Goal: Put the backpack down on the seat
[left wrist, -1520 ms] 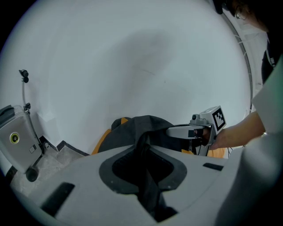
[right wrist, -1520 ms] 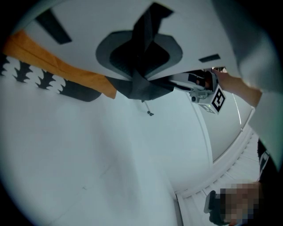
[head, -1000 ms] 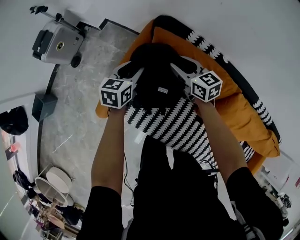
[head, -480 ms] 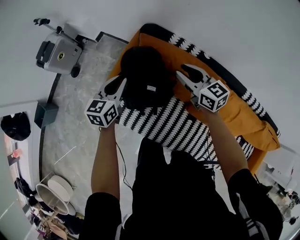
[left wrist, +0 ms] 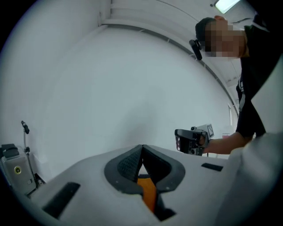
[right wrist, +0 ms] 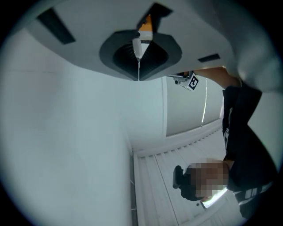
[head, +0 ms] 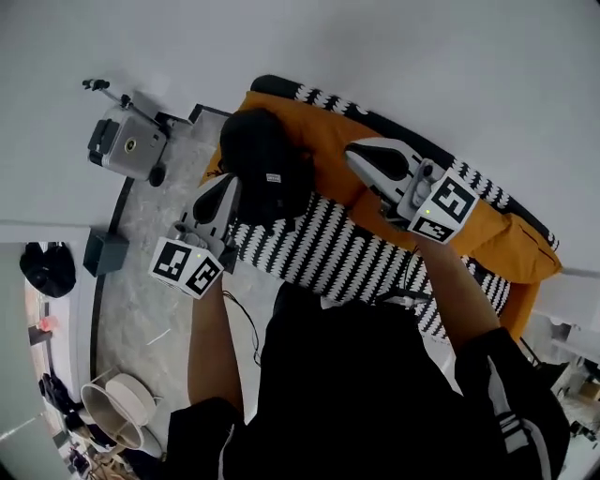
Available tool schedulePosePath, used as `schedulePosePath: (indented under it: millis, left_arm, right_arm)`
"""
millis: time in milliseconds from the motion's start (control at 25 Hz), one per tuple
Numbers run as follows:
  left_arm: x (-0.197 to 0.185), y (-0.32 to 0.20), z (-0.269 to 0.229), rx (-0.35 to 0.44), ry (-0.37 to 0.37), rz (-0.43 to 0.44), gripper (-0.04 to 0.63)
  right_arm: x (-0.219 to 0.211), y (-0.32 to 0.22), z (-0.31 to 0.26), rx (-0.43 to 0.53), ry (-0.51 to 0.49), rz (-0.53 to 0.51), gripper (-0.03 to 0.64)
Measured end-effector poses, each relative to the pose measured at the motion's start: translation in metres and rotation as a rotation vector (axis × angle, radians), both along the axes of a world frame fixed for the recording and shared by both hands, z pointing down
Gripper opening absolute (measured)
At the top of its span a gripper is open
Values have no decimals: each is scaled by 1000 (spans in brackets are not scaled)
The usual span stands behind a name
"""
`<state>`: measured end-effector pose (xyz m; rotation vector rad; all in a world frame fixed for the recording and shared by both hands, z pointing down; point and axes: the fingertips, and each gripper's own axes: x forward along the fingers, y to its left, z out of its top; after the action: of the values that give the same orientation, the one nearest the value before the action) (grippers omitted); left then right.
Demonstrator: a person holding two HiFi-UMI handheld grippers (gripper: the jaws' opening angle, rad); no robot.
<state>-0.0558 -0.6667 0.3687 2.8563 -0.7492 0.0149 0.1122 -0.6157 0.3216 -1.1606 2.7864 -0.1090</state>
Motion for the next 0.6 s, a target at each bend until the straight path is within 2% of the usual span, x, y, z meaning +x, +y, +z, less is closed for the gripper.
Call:
schedulePosePath:
  millis: [200, 360, 440, 600]
  left_arm:
    - [14, 79, -55, 100, 44, 30, 23]
    - [26, 144, -75, 167, 60, 23, 23]
    - [30, 175, -75, 172, 60, 9, 23]
    - [34, 234, -74, 132, 103, 8, 23]
  right_arm:
    - [12, 89, -50, 117, -3, -51, 29]
    - [35, 159, -60, 164, 3, -52, 29]
    - [45, 193, -57, 169, 11, -59, 29]
    - [61, 253, -58, 160, -27, -54, 31]
